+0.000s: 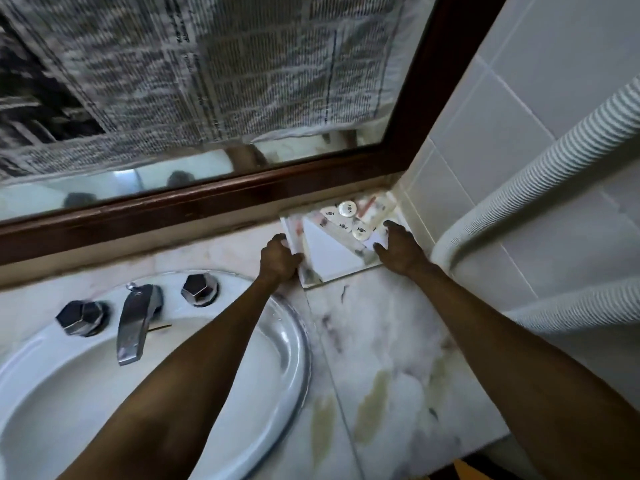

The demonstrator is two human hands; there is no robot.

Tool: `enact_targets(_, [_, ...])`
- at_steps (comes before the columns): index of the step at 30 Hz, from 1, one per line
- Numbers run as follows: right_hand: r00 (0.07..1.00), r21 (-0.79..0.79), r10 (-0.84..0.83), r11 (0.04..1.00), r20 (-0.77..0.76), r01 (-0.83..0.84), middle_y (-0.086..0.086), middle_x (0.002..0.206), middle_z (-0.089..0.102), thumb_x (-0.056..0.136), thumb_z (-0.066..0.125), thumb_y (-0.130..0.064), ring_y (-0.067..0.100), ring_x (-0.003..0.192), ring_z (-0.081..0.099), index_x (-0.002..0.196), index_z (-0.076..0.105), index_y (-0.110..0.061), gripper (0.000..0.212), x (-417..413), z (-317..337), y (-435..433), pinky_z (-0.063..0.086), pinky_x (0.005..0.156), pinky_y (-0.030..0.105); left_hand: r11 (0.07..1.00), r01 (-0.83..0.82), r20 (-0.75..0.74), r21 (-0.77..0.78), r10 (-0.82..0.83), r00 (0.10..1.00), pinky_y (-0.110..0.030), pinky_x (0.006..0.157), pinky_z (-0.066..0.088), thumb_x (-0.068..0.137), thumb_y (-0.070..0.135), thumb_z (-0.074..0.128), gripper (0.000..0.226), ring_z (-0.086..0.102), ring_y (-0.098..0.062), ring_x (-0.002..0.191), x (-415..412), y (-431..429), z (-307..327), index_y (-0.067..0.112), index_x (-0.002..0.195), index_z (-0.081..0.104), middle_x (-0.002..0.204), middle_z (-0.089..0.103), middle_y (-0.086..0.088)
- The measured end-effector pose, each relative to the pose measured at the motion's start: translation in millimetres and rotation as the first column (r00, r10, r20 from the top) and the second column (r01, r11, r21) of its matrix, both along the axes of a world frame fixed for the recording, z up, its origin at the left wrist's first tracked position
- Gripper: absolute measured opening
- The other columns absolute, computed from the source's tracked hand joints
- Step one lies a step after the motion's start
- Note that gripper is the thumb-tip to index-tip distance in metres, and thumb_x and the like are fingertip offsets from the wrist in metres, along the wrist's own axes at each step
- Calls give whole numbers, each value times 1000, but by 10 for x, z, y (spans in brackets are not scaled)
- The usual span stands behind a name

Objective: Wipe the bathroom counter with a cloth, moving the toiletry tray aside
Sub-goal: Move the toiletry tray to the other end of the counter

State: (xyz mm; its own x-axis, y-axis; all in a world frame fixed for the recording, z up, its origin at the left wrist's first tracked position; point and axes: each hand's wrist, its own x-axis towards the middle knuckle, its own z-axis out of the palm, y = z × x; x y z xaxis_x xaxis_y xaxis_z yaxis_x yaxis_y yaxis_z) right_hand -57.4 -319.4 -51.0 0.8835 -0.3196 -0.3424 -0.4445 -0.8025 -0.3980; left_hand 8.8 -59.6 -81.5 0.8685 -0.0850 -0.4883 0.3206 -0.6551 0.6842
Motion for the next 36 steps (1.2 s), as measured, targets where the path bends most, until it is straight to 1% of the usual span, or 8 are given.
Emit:
enact_targets(5, [993,-1,-122,993,8,122,27,143,42,90,65,-33,42,133,41,148,31,0,75,178,-193,-218,35,110,46,1000,-12,86,15,10,996,-36,90,50,82,15,75,70,64,-35,107,-65,69,-33,11,145,45,108,72,-16])
enact_targets(10, [980,118,-201,973,11,198,30,143,44,83,74,-43,43,134,42,151,26,-2,94,345,-297,-293,34,110,44,999,-33,131,34,29,991,-26,75,39,84,12,75,84,59,-22,83,-70,184,-25,12,155,30,67,57,2])
enact_targets(15, [977,188,-208,962,44,197,30,138,47,75,82,-40,41,131,44,151,32,-7,97,319,-275,-255,36,109,40,996,-90,133,3,89,987,-26,76,40,83,12,76,82,59,-18,83,-126,274,47,18,154,36,83,63,1])
enact_targets(21, [975,269,-189,951,118,152,24,133,48,75,84,-32,37,127,48,153,30,-14,97,30,-206,27,37,104,34,988,-147,128,-48,153,980,-37,88,54,81,9,78,81,65,-23,86,-420,617,163,21,152,41,86,67,-1])
enact_targets(26, [963,335,-186,935,194,113,22,133,51,71,88,-28,36,127,49,150,37,-13,96,-131,-60,396,38,107,39,975,-196,171,-103,212,962,-27,76,46,81,4,77,80,56,-12,69,-718,1027,350,19,151,41,75,58,5])
enact_targets(30, [956,362,-175,929,235,81,22,131,52,69,89,-27,35,125,51,148,39,-14,95,-267,130,834,42,106,43,971,-210,258,-119,234,937,-39,88,56,76,5,74,78,62,-21,88,-992,1451,542,27,147,49,94,66,2])
enact_targets(33, [951,370,-140,929,277,29,21,131,52,69,88,-26,34,125,51,147,41,-13,92,-376,280,1229,42,105,40,961,-238,298,-142,271,915,-41,85,57,77,4,75,75,65,-25,90,-1227,1855,670,25,145,51,88,63,2])
enact_targets(36, [945,382,-110,924,308,-17,20,132,52,70,88,-25,33,125,51,147,41,-14,92,-533,416,1696,41,103,38,955,-253,330,-154,291,898,-39,85,56,74,11,74,67,66,-24,94,-1516,2335,800,30,137,58,96,68,1])
